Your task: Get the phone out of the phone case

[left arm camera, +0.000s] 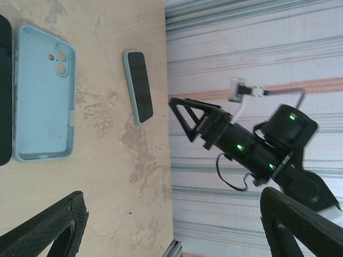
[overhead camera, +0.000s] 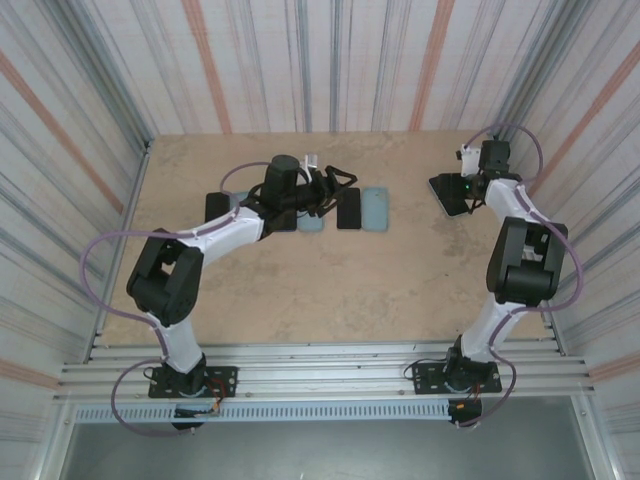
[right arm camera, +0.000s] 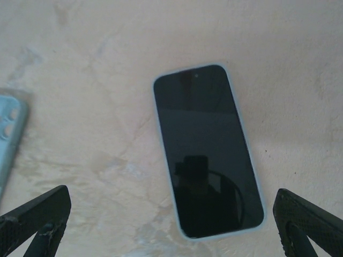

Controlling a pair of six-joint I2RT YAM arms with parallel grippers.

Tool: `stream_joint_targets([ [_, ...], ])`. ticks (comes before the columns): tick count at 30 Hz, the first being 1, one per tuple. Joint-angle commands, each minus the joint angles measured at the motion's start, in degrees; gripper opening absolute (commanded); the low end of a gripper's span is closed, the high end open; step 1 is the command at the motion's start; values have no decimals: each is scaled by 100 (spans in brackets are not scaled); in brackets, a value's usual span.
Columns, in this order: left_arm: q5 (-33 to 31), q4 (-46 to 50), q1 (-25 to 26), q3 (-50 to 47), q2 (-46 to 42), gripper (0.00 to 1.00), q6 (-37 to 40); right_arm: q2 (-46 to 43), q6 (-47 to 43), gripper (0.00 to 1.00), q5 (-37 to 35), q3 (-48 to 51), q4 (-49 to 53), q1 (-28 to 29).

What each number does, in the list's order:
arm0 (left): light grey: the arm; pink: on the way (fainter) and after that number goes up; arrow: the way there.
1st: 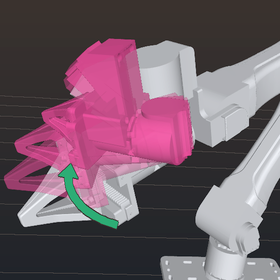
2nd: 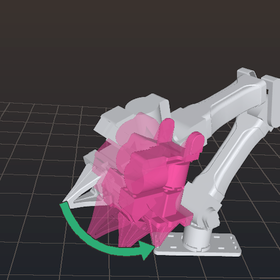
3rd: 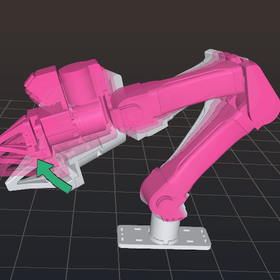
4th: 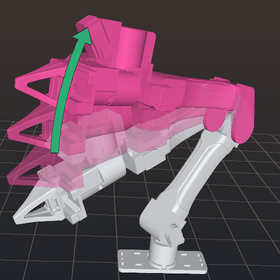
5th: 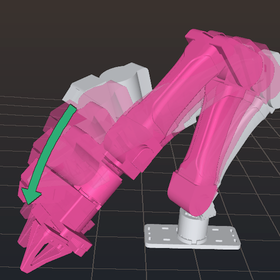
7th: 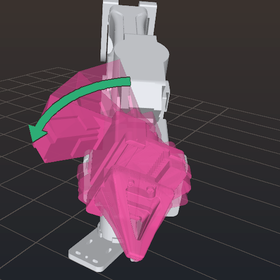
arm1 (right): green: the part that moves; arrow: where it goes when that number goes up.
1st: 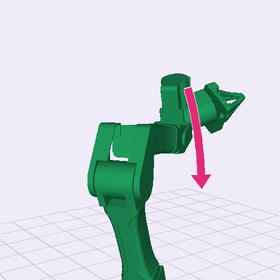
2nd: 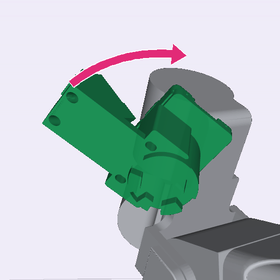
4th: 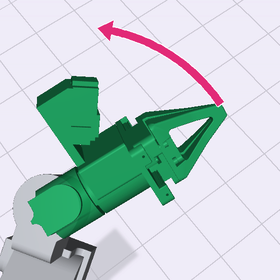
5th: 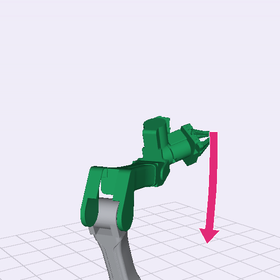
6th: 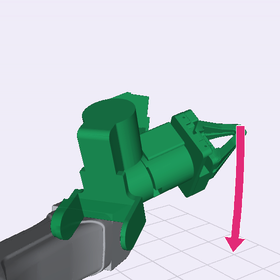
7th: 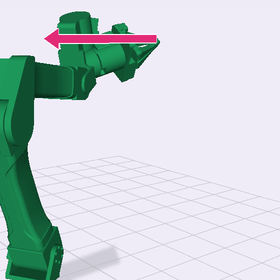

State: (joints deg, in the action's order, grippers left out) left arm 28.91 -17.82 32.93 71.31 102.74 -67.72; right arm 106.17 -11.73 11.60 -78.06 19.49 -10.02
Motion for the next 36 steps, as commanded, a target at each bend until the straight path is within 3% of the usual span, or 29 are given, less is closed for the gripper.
stream_joint_targets([
  [1,178,22,-109,-121,-296,87,44,455,-733,99,-10,-392,579,-46],
  [8,221,86,-186,-247,-405,87,110,1214,-1051,99,-6,-1053,995,-50],
  [18,314,148,-208,-126,-315,87,189,1848,-1443,99,-675,-1593,1287,-42],
  [30,368,-33,-247,-143,-201,87,104,2387,-1517,100,-160,-2044,1726,-87],
  [36,429,-68,-293,-133,-140,87,86,2636,-1705,95,90,-2318,2272,-79],
])
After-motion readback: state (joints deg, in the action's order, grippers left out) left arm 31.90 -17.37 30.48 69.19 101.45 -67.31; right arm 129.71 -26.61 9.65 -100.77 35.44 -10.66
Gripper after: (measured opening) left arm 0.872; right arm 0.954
